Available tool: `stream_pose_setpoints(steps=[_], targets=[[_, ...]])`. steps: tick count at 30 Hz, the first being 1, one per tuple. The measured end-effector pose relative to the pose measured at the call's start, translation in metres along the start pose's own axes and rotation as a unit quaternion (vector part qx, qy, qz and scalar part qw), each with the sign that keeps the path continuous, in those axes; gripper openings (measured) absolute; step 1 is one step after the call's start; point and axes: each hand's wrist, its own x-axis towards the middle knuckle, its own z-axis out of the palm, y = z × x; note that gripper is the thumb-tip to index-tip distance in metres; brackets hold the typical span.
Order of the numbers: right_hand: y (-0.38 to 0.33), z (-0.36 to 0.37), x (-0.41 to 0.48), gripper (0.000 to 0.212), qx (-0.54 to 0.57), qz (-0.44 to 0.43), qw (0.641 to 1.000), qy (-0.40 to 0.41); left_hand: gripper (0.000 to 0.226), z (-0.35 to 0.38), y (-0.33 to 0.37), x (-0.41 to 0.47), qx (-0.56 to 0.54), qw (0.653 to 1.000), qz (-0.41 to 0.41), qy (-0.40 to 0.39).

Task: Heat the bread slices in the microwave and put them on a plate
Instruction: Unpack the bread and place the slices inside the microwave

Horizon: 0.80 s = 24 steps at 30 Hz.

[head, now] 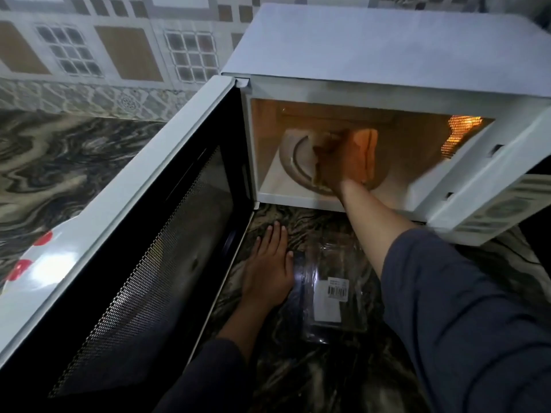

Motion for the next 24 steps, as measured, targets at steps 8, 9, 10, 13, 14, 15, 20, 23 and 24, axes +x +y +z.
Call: stream_pose_setpoints(steps=[8,9,10,13,14,15,20,23,24], targets=[[-0.008,0.002,0.011,0.061,-0.016,-0.007,1.000,-0.024,0.072,-0.002,-0.002,0.000,-0.025,1.000,-0.009,-0.004],[-0.008,0.005,0.011,0.062,-0.017,-0.015,0.999,-0.028,0.072,-0.003,-0.002,0.000,-0.027,1.000,-0.009,-0.004],[-0.007,0.008,0.013,0.062,-0.020,-0.021,0.999,-0.027,0.073,-0.003,-0.001,-0.001,-0.027,1.000,-0.009,-0.004],[-0.009,0.007,0.014,0.058,-0.032,-0.004,0.999,-0.009,0.072,-0.004,0.000,-0.001,-0.030,0.999,-0.012,-0.006],[-0.010,0.005,0.014,0.055,-0.042,0.007,0.999,-0.002,0.072,-0.004,0.000,-0.001,-0.031,0.999,-0.012,-0.006],[-0.011,0.003,0.013,0.054,-0.041,0.013,0.999,0.009,0.071,-0.004,-0.001,0.000,-0.031,0.999,-0.012,-0.006],[-0.010,0.013,0.005,0.075,0.021,-0.028,0.999,-0.022,0.066,-0.003,-0.003,-0.001,-0.030,0.999,-0.012,0.002],[-0.007,0.011,-0.002,0.085,0.038,-0.007,0.999,-0.026,0.069,-0.003,-0.003,-0.001,-0.032,0.999,-0.014,0.001],[-0.005,0.009,-0.005,0.086,0.036,-0.005,0.999,-0.024,0.069,-0.003,-0.003,-0.001,-0.031,0.999,-0.014,0.002]])
